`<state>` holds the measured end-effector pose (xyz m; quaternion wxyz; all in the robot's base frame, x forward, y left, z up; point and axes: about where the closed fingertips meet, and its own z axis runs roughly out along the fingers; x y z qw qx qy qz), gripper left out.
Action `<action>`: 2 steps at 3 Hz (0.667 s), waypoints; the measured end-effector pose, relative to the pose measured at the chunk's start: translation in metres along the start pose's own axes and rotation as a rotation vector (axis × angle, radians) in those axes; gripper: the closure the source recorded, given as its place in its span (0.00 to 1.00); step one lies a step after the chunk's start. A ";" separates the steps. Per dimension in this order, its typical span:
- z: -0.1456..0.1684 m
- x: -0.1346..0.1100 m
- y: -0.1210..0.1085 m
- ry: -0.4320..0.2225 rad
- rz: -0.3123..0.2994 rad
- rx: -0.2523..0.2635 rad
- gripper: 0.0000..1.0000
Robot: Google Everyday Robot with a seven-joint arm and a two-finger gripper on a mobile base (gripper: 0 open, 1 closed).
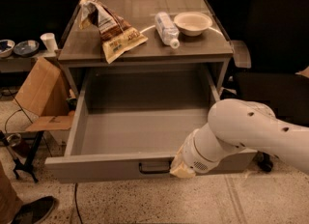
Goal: Close top drawer
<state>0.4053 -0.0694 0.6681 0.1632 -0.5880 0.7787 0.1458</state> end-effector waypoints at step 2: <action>0.007 -0.002 -0.002 0.013 0.005 0.009 1.00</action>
Offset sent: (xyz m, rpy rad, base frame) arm 0.0283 -0.0438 -0.0849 -0.1648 -0.0321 -0.0837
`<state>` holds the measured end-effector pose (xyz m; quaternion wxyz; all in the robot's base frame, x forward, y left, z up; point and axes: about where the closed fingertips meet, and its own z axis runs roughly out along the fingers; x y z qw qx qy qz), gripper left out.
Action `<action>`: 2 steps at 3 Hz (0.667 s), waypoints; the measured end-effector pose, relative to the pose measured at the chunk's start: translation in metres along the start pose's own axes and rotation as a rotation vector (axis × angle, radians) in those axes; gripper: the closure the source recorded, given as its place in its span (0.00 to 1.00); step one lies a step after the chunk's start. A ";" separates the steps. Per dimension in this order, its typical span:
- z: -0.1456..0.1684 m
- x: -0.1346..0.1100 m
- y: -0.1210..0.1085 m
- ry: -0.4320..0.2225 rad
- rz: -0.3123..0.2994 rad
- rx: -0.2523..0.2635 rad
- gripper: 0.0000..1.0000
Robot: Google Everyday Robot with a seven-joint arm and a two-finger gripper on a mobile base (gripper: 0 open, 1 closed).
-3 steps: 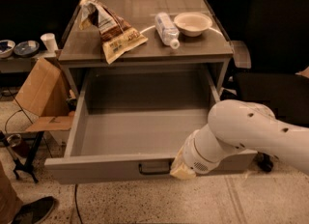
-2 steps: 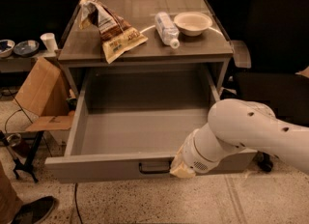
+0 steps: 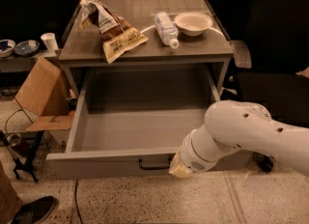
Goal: Close top drawer
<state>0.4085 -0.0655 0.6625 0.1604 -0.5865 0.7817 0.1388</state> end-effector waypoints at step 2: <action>0.013 0.010 -0.015 0.041 0.000 0.029 0.58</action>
Offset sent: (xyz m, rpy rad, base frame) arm 0.0816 -0.0329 -0.0810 -0.2327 -0.0751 -0.0518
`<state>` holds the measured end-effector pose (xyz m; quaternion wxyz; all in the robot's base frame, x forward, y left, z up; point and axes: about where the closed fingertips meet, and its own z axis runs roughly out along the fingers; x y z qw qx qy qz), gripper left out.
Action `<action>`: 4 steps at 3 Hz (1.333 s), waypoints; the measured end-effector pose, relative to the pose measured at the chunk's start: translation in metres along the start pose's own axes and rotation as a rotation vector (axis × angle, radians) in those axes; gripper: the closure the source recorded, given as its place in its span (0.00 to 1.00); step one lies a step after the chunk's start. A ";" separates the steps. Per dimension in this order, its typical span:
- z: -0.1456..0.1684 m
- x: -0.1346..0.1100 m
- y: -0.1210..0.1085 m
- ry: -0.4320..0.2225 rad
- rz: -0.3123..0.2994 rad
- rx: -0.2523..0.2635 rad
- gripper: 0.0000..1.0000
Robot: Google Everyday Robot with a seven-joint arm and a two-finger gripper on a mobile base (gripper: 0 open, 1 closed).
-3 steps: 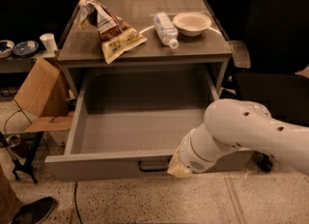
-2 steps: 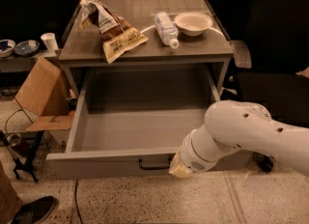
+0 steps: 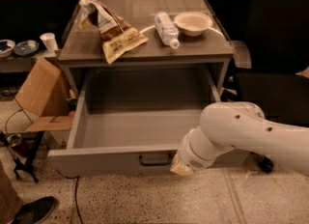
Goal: Close top drawer
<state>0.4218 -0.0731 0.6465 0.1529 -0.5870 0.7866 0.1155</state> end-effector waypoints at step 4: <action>0.020 -0.028 -0.053 0.053 -0.056 0.116 0.00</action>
Offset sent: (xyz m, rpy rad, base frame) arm 0.0972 0.0227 -0.0310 -0.1659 -0.1586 0.0214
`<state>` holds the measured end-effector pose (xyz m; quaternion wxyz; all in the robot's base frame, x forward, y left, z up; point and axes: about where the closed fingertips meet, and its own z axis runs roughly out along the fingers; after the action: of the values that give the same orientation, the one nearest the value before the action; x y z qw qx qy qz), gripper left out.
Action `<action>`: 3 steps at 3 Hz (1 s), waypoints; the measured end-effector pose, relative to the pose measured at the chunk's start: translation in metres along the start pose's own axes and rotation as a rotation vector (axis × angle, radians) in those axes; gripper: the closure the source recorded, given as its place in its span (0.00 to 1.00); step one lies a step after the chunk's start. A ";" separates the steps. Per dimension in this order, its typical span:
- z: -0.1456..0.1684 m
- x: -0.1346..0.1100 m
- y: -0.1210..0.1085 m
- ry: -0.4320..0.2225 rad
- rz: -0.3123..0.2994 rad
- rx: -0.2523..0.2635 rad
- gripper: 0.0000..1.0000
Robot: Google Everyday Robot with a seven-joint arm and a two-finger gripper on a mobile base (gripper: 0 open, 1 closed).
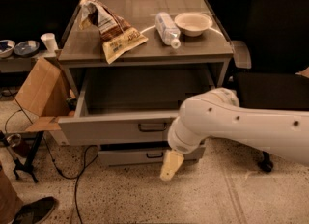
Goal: Close top drawer
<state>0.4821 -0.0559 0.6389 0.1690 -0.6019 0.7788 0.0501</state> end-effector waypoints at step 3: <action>0.018 -0.051 -0.042 0.068 -0.075 0.067 0.24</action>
Offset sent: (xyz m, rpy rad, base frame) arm 0.0655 0.0540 0.0053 -0.1119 -0.0776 0.0595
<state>0.5367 -0.0148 0.6436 0.1640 -0.6260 0.7624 -0.0027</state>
